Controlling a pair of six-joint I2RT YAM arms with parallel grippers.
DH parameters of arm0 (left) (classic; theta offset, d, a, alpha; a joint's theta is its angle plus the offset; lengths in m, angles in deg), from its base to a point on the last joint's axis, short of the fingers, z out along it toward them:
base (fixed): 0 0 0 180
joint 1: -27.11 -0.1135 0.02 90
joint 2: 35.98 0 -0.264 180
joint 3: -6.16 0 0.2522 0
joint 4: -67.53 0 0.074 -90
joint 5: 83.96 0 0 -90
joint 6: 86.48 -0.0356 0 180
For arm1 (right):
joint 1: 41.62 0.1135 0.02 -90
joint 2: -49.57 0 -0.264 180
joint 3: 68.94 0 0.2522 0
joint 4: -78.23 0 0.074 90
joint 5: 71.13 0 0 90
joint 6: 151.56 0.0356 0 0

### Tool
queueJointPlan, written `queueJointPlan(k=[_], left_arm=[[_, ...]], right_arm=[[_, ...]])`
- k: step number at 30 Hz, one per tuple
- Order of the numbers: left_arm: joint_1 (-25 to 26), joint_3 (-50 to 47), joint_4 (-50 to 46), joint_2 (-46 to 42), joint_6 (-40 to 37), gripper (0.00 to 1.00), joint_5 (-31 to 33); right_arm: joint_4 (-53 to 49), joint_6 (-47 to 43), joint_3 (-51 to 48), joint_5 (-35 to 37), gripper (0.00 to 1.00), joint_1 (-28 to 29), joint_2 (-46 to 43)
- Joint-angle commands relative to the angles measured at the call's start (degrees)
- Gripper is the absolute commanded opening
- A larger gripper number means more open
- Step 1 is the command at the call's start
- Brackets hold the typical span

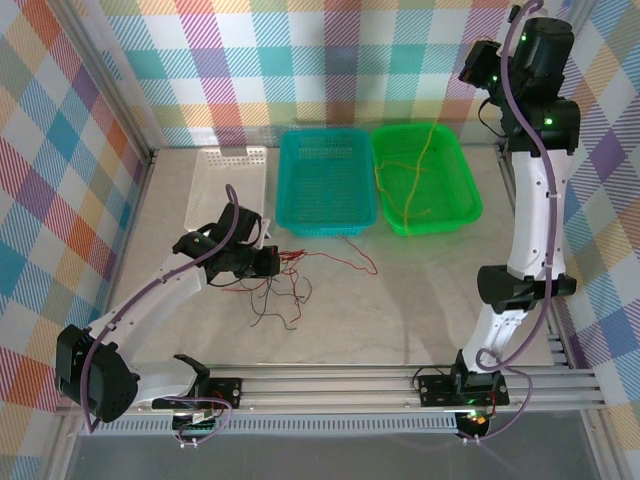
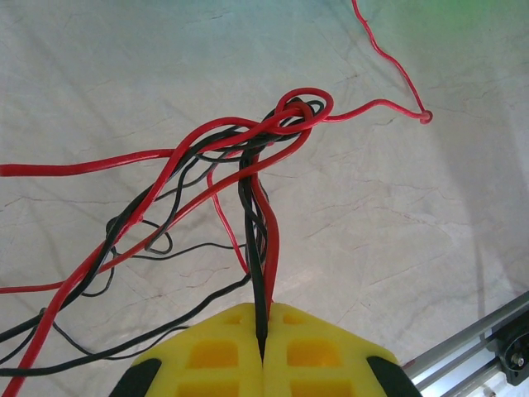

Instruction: Untangle the cables

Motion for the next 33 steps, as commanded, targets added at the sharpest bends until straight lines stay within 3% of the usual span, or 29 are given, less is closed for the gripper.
queueJointPlan(k=[1,8,19,33], left_arm=[[0.8,-0.7,1.2,-1.1,-1.3,0.0,-1.2],[0.8,-0.7,1.3,-0.8,-1.5,0.0,-1.0],[0.9,-0.6,1.3,-0.2,-1.7,0.0,-0.8],[0.9,-0.2,1.0,1.7,-2.2,0.0,0.0]], right_arm=[[3.0,-2.6,1.4,3.0,0.0,0.2,-0.1],[7.4,-4.8,-2.1,6.1,0.0,0.1,0.3],[13.4,-4.3,3.1,5.9,0.0,0.1,0.8],[15.9,-5.1,5.9,6.5,0.0,-1.8,8.0]])
